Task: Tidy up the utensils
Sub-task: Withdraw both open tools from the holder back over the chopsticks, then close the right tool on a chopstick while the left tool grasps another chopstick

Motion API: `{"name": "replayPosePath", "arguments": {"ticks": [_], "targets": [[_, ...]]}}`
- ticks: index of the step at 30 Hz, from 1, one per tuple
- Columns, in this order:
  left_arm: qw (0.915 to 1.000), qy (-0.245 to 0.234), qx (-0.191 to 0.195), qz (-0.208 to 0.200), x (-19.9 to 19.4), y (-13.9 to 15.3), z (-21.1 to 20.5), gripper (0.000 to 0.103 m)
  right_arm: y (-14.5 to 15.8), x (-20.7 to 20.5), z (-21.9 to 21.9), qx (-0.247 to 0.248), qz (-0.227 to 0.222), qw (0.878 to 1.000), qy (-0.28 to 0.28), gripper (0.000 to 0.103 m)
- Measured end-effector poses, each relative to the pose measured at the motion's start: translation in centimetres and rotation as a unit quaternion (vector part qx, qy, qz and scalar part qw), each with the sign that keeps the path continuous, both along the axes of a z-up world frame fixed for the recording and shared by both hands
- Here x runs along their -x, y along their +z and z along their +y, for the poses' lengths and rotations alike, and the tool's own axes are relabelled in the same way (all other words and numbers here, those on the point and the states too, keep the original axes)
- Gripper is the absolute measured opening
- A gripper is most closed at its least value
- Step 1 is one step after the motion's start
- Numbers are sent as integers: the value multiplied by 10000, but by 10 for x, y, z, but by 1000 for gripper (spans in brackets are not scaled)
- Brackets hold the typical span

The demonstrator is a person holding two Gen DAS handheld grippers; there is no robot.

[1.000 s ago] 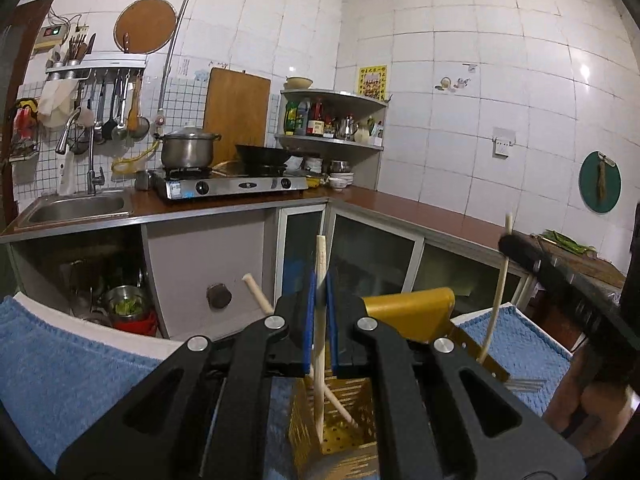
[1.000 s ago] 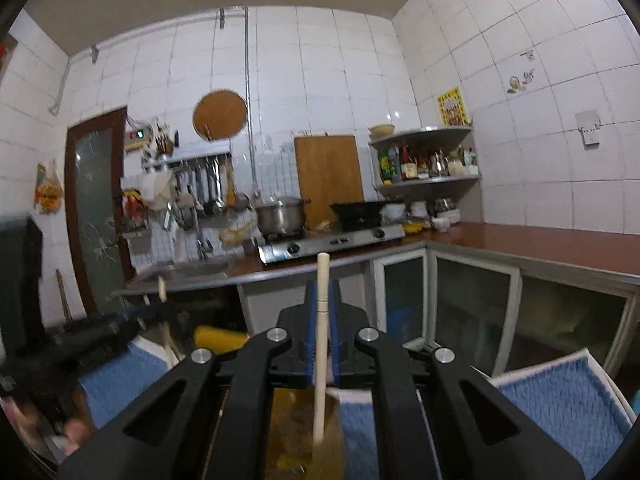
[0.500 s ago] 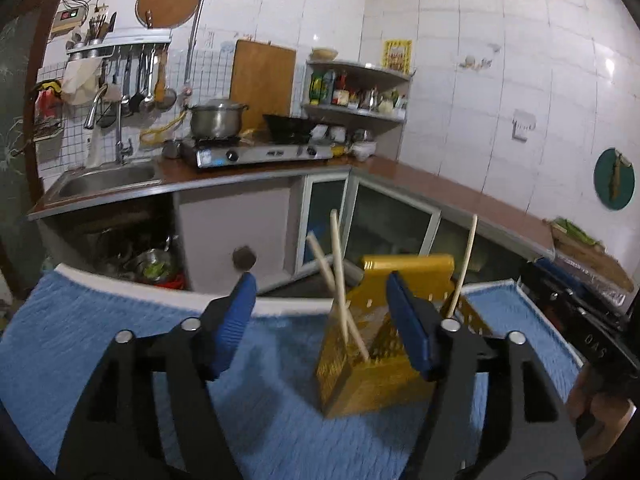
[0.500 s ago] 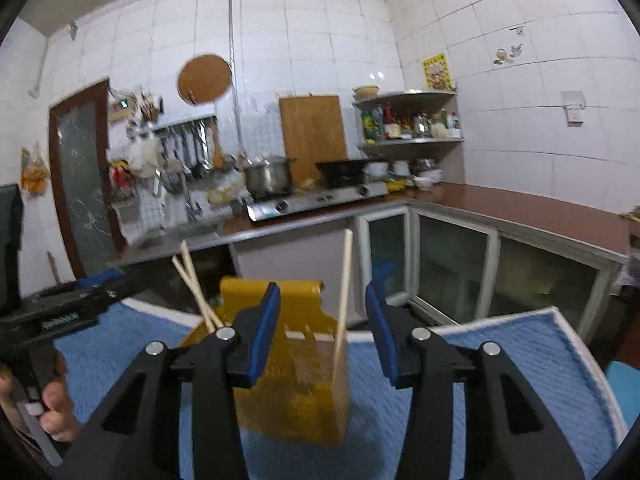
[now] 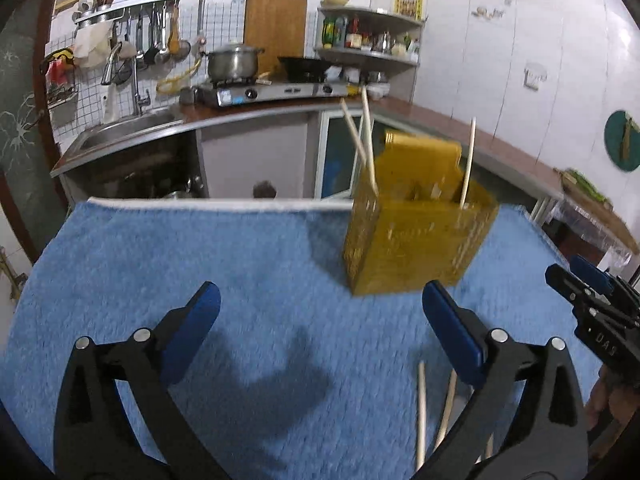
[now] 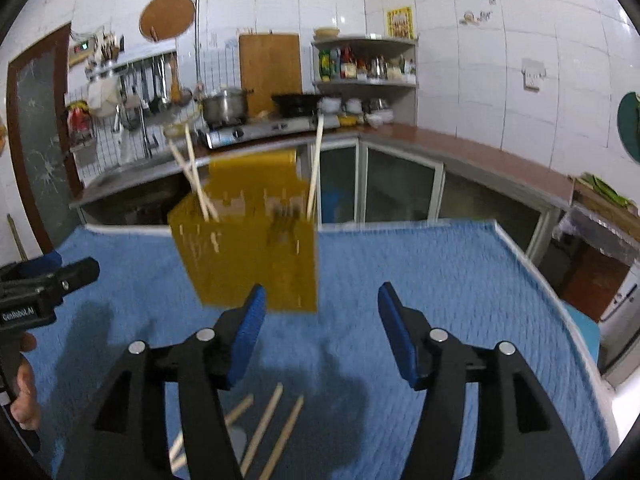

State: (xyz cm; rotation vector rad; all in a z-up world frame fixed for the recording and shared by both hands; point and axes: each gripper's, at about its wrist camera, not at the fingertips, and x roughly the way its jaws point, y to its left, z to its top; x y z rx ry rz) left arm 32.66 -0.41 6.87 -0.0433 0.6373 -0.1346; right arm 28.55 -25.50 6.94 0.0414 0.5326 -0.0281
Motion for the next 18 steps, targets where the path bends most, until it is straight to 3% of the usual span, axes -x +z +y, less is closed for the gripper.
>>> {"name": "replayPosePath", "arguments": {"ticks": [11,18], "targets": [[9987,-63,94,503,11,-60,-8,98,-78,15,-8,-308,751,9959,-391,58],[9968,-147,-21,782,6,-83,-17,98,-84,5,-6,-333,1009,9936,-384,57]]}}
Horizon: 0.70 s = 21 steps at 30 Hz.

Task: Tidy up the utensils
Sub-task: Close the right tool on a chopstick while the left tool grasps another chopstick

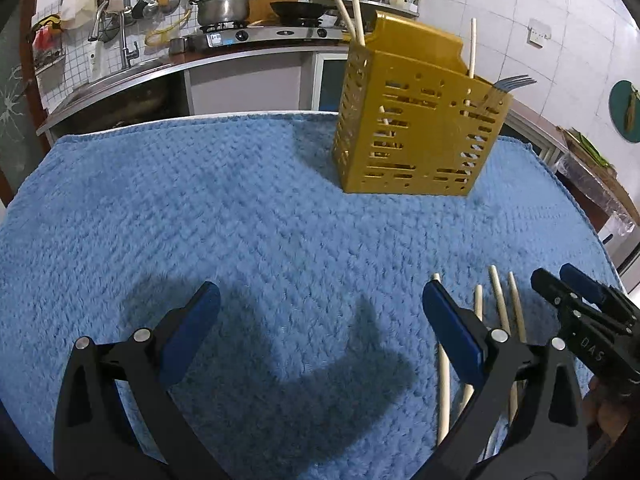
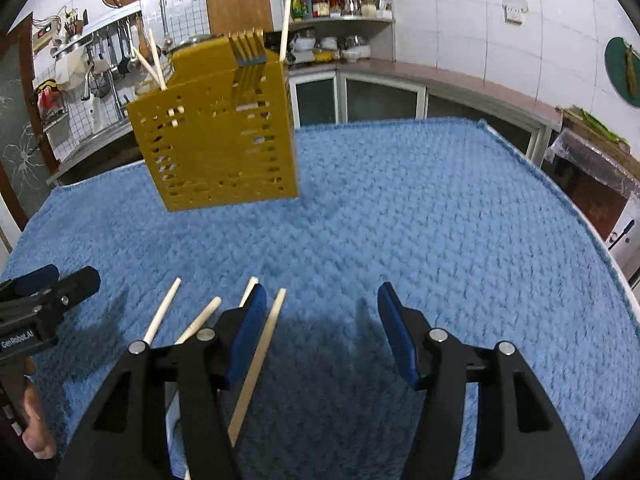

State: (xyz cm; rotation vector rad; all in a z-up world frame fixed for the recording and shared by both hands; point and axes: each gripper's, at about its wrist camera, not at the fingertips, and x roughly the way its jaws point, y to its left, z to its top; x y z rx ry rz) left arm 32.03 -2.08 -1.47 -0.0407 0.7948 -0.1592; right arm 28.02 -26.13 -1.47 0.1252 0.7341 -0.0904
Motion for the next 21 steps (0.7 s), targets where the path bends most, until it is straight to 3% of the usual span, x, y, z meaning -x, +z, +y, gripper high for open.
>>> {"name": "replayPosePath", "arguments": {"ticks": [4,16,21], "targets": [[10000,3,60,56,0,-2,2,98,-8,-5,8,-5,289,9995,101,41],[9998,-147,-150,-11,5,-2,-12,98,-17,-13,27,29,599,9978,274,15],[9996,-180,-198,-18,6,-2,-15,98,-18,-18,28,-14,618,9977,292,12]]}}
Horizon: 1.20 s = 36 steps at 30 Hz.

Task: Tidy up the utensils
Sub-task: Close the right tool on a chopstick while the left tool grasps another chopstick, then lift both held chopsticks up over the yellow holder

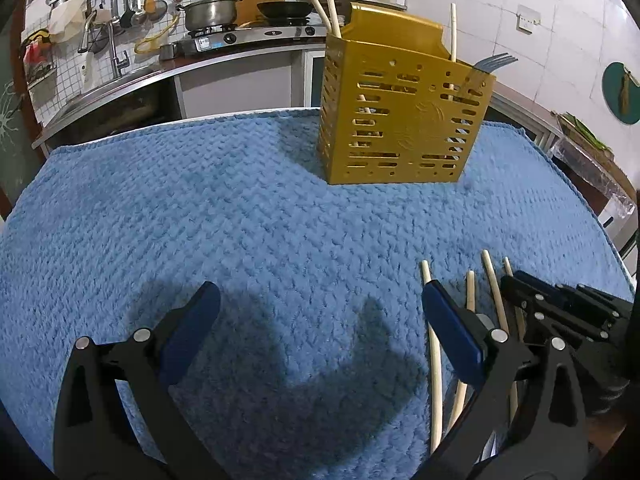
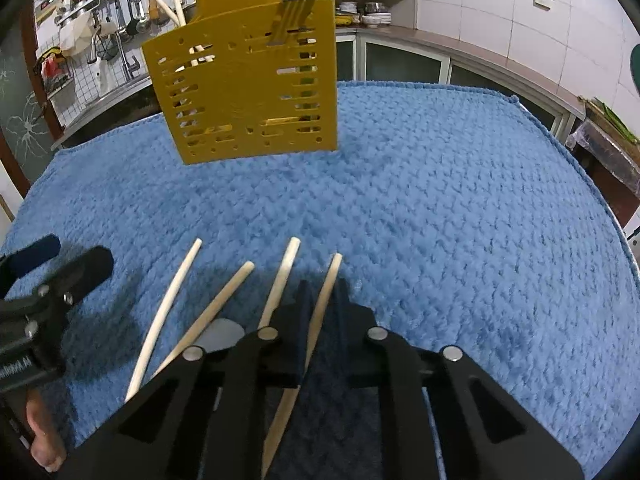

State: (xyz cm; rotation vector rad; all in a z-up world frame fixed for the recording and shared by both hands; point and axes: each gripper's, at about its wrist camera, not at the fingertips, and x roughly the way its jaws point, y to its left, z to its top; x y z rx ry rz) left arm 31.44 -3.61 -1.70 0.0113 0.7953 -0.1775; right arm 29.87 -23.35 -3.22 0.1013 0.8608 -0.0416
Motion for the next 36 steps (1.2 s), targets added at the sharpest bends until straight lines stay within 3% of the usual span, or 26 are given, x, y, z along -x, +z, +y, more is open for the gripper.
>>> {"name": "replayPosePath", "arguments": {"ticks": [10,15,17,21,25,27,32,36], "targets": [[9996,-82,159,207,-3,-1,-4,95,1,-9,-7,33,48,9993,371,6],[9979,-368,187,499,-4,-8,-18,69,2,-7,-16,-74,64,9993,372,6],[9970,-454,198,587,-3,-10,-23,63,2,-7,-24,-14,59,9997,234,6],[9961,-576,171,648,-1,-11,-32,55,-1,-7,-44,-357,69,9993,78,6],[9948,-691,199,726,0,-14,-41,51,-1,-7,-43,-258,55,9996,90,6],[9940,-764,99,772,0,-16,-47,39,-1,-6,-43,-284,48,9995,86,7],[9932,-841,-153,786,-2,-19,-60,28,-2,-5,-46,-344,44,9994,85,7],[9920,-874,-176,898,-9,-19,-68,27,-2,-5,-46,-359,46,9993,80,7]]}}
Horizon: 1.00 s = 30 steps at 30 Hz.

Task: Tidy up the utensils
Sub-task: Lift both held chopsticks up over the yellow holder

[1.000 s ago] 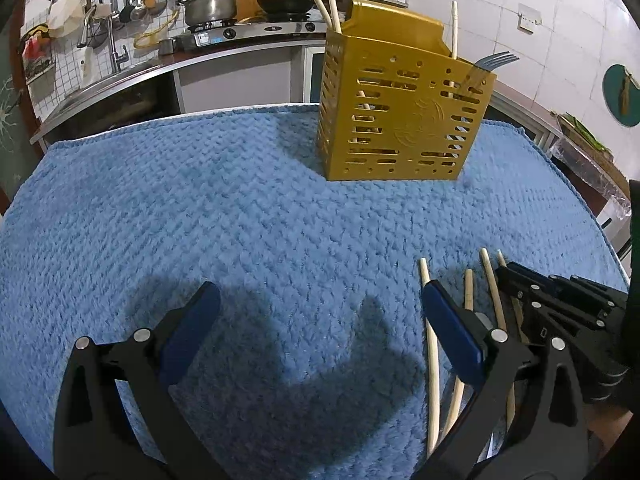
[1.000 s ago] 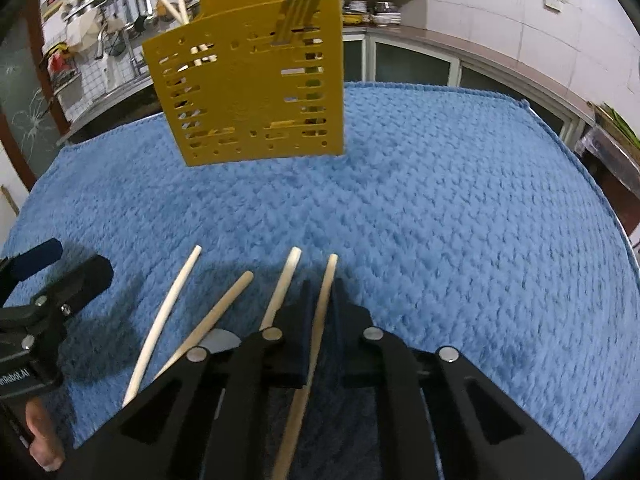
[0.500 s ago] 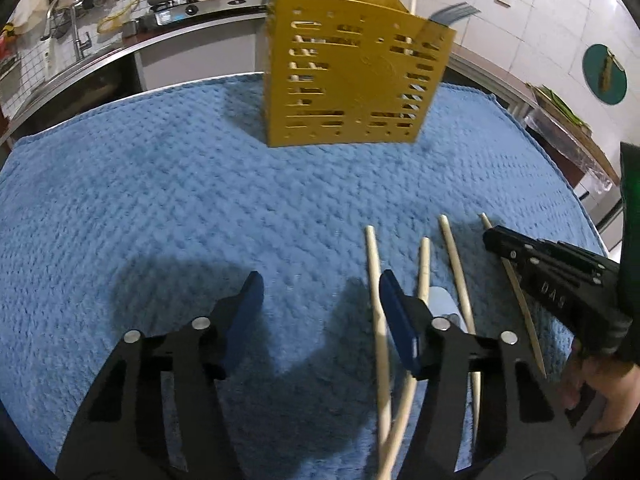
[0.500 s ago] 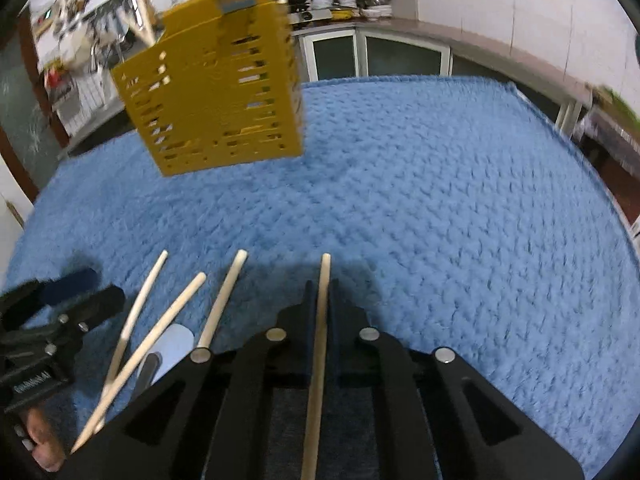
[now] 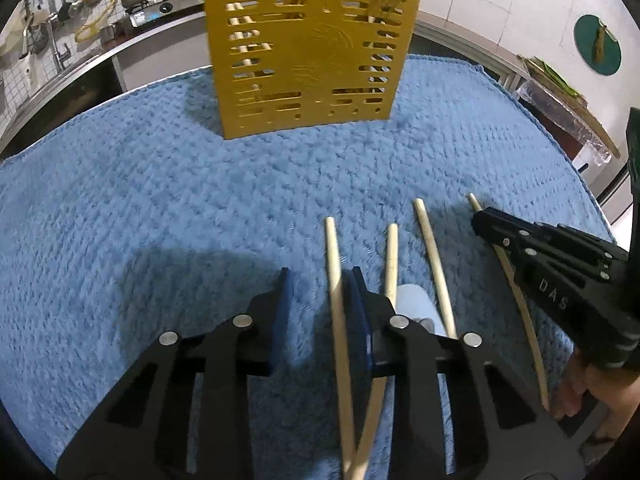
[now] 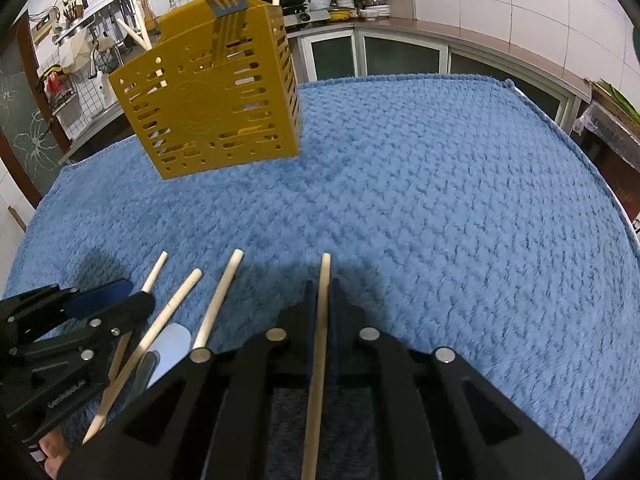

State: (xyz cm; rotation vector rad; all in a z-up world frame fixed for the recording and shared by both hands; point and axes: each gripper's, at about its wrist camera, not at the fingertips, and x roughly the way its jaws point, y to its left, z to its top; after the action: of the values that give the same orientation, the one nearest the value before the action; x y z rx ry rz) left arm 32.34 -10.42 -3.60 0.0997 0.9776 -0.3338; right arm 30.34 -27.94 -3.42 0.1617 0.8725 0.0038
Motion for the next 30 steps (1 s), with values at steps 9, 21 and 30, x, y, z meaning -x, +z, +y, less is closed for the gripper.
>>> {"name": "replayPosePath", "arguments": {"ticks": [9,21,30], "targets": [[9999,31,-151,67,-18,0,-9,6,0,0,-3,-120,-4,9999,-1,7],[9992,218,293,136,-14,6,18,5,6,6,-3,-196,-111,9997,-68,6],[9981,356,457,-193,-10,44,47,5,28,14,0,-274,-277,9992,-38,6]]}}
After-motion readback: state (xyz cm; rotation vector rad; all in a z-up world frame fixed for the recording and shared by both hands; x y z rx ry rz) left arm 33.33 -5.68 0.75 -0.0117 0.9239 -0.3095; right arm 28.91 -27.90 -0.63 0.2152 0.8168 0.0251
